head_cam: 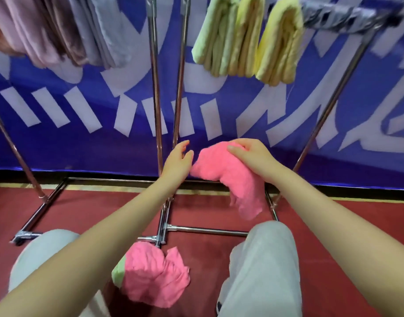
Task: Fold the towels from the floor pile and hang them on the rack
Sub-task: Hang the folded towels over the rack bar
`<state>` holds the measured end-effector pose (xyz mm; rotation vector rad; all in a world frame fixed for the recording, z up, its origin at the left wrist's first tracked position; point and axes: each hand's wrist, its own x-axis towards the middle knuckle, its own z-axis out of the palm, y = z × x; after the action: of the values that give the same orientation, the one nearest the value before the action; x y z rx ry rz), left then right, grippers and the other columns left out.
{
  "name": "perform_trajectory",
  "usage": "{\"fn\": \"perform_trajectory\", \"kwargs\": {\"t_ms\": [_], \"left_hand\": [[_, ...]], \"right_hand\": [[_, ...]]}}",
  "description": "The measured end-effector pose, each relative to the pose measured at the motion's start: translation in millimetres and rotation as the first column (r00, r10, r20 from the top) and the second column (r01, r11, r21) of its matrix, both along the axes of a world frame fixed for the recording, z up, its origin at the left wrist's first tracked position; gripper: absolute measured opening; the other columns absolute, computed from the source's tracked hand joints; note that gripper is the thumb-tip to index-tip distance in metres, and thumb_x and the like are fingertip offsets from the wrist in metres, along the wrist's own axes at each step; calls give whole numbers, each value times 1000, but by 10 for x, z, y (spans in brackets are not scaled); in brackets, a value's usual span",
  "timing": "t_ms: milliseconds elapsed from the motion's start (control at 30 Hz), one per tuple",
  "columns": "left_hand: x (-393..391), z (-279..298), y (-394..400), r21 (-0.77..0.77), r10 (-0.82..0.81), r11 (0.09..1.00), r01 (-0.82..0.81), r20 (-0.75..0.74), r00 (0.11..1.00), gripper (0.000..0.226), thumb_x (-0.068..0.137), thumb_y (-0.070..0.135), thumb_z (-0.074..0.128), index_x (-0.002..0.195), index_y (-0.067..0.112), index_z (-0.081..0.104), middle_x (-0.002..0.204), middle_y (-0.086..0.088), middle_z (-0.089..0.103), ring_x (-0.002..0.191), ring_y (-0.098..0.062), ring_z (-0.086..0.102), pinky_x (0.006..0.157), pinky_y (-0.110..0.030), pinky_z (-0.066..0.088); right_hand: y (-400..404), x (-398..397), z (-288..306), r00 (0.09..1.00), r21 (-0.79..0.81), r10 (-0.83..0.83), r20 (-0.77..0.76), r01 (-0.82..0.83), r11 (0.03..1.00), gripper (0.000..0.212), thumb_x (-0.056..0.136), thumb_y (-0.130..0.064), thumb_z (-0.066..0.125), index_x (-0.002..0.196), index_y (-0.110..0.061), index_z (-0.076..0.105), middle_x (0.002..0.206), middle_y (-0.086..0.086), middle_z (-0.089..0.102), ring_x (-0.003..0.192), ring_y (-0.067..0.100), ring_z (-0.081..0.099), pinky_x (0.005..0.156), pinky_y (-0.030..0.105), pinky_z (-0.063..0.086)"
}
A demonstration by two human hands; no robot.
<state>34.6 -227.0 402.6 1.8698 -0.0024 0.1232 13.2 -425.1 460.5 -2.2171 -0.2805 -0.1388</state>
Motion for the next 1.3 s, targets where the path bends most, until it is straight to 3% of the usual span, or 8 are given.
{"fn": "perform_trajectory", "kwargs": {"t_ms": [233,400,567,667,800,1000,1100,1300], "left_hand": [[363,932,-1002,2,-304,952,307,155,940,38,102,26,40,139,20,49,142,3,51,127,-11,47,100,-22,33],[590,1537,-1688,-17,-503,858,514,176,846,31,96,31,43,99,14,69,82,-14,71,67,-26,69,56,-28,51],[876,2016,-2256,93,-556,829,551,245,794,36,100,25,36,101,6,67,76,-11,72,62,-17,70,59,-27,53],[1025,2290,-2463,9,-520,841,541,289,804,36,98,23,31,114,12,62,100,-5,70,87,-17,66,72,-27,46],[1343,2561,-2561,-68,-374,912,404,266,888,44,103,29,29,144,18,40,139,-5,50,126,-24,48,97,-32,36],[1691,2552,-2486,-407,-297,825,393,281,913,52,99,47,31,141,19,45,139,-2,52,126,-23,52,106,-46,43],[1791,2591,-2429,-305,-238,886,348,346,908,65,92,53,28,143,16,42,145,-9,48,133,-27,46,111,-49,36],[1888,2718,-2488,-97,-292,925,368,441,849,34,101,12,33,125,8,57,114,-15,66,102,-24,61,91,-37,49]], "right_hand": [[-657,260,1023,989,-99,-78,125,90,991,13,93,-23,57,92,-25,70,89,-17,65,83,-5,58,79,20,43],[-1187,429,1723,951,-188,-193,241,241,952,20,91,-26,58,90,-15,76,90,2,72,84,11,63,79,30,49],[-1712,703,2293,904,-269,-255,342,354,896,22,90,-26,59,84,-13,75,83,2,71,75,9,59,64,17,45],[-1926,980,2518,870,-285,-288,401,417,863,25,90,-26,58,82,-8,73,77,5,66,70,12,54,52,12,38],[-1924,1389,2677,892,-349,-255,374,390,852,22,88,-33,58,86,-19,74,91,2,71,86,18,65,79,32,51],[-1651,1833,2892,973,-289,-62,223,127,949,15,85,-32,65,90,-23,76,96,-2,73,95,14,67,87,32,54],[-1656,2010,3011,960,-245,-71,269,139,959,15,85,-29,66,93,-22,76,99,-4,73,98,13,66,90,31,53],[-1815,2382,2754,963,-130,-90,252,126,983,12,87,-23,65,94,-24,75,101,-5,72,99,10,65,94,30,50]]}}
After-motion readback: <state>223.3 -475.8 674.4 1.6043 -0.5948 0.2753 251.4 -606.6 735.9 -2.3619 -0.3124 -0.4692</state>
